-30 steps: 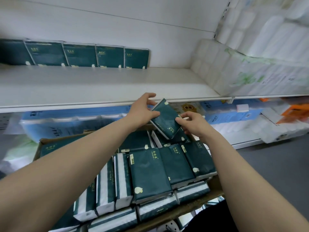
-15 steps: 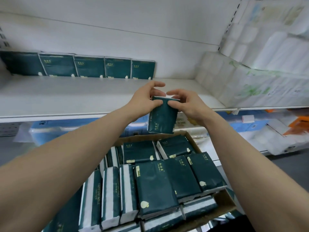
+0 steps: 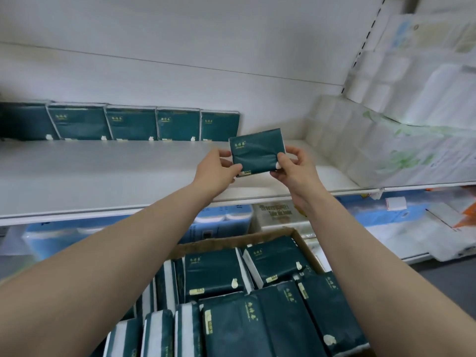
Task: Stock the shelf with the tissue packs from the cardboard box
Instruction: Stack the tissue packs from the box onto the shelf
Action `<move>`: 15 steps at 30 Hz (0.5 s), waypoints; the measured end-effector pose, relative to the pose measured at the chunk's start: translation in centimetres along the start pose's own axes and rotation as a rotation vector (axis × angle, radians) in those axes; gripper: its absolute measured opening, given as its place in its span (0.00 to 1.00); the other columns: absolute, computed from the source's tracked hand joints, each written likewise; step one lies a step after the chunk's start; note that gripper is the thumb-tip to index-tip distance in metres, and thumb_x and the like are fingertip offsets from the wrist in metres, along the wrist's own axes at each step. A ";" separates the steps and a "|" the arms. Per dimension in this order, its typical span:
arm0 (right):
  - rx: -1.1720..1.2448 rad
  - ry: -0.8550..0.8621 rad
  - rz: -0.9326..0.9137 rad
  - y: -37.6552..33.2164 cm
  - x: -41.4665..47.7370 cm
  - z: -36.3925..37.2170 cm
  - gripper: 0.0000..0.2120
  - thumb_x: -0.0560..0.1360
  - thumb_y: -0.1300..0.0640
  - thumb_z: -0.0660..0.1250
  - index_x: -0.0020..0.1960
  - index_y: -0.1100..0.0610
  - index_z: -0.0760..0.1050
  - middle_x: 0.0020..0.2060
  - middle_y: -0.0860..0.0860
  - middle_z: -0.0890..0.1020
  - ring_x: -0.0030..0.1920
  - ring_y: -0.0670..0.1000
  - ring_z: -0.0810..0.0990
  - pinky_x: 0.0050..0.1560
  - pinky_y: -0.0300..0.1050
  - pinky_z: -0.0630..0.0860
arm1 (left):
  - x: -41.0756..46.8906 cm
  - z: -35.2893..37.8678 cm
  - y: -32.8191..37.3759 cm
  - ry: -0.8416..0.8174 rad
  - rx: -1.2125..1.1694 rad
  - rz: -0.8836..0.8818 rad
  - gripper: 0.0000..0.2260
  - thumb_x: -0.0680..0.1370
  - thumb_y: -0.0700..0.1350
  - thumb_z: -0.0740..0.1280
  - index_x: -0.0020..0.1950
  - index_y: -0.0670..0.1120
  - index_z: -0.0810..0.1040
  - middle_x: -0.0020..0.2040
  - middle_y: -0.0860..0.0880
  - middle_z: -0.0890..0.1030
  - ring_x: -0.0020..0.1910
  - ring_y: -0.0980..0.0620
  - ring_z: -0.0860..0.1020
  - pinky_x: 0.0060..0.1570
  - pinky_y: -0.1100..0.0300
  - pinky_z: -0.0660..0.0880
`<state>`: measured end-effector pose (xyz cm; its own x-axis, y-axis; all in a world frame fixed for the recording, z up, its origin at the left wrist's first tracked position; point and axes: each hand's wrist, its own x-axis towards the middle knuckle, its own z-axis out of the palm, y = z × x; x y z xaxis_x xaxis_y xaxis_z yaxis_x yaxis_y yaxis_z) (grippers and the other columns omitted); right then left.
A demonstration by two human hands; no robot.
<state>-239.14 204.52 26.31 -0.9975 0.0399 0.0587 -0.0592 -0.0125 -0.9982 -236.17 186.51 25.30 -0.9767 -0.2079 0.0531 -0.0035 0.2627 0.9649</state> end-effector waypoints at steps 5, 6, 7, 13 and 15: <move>-0.084 0.035 -0.007 1.3 2.7 -0.2 0.11 0.82 0.59 0.64 0.63 0.58 0.69 0.55 0.56 0.78 0.53 0.51 0.81 0.47 0.40 0.81 | 3.2 0.5 -0.8 0.016 0.002 0.009 0.14 0.77 0.40 0.68 0.62 0.45 0.74 0.52 0.46 0.81 0.50 0.47 0.81 0.57 0.49 0.79; -0.132 0.033 -0.013 1.4 3.3 -0.2 0.11 0.81 0.58 0.64 0.63 0.58 0.70 0.55 0.55 0.79 0.51 0.50 0.80 0.48 0.42 0.81 | 3.9 0.5 -0.9 0.016 0.006 0.017 0.14 0.77 0.40 0.68 0.62 0.45 0.74 0.52 0.45 0.81 0.50 0.46 0.81 0.57 0.49 0.78; -0.188 0.033 -0.024 1.5 3.8 -0.2 0.11 0.81 0.57 0.64 0.63 0.57 0.70 0.54 0.54 0.79 0.51 0.50 0.80 0.51 0.45 0.81 | 4.7 0.6 -1.0 0.019 0.016 0.025 0.14 0.77 0.40 0.68 0.62 0.45 0.74 0.53 0.46 0.81 0.51 0.46 0.81 0.57 0.49 0.78; -0.420 0.112 -0.105 1.9 7.8 0.0 0.09 0.80 0.54 0.65 0.59 0.52 0.71 0.50 0.48 0.80 0.51 0.50 0.79 0.54 0.49 0.78 | 9.1 2.1 -1.2 0.041 0.016 0.047 0.14 0.80 0.39 0.61 0.66 0.45 0.75 0.56 0.47 0.81 0.52 0.48 0.81 0.58 0.50 0.78; -0.449 0.137 -0.092 2.4 9.2 0.2 0.12 0.80 0.54 0.65 0.63 0.53 0.70 0.54 0.52 0.79 0.51 0.52 0.79 0.55 0.50 0.78 | 10.2 3.1 -1.0 0.037 0.027 0.057 0.15 0.81 0.39 0.60 0.67 0.45 0.74 0.60 0.48 0.80 0.56 0.47 0.79 0.61 0.51 0.76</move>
<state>-248.51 204.63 24.48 -0.9728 0.1520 0.1748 -0.0944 0.4290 -0.8984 -246.82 187.00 24.11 -0.9669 -0.2263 0.1181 0.0461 0.3003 0.9527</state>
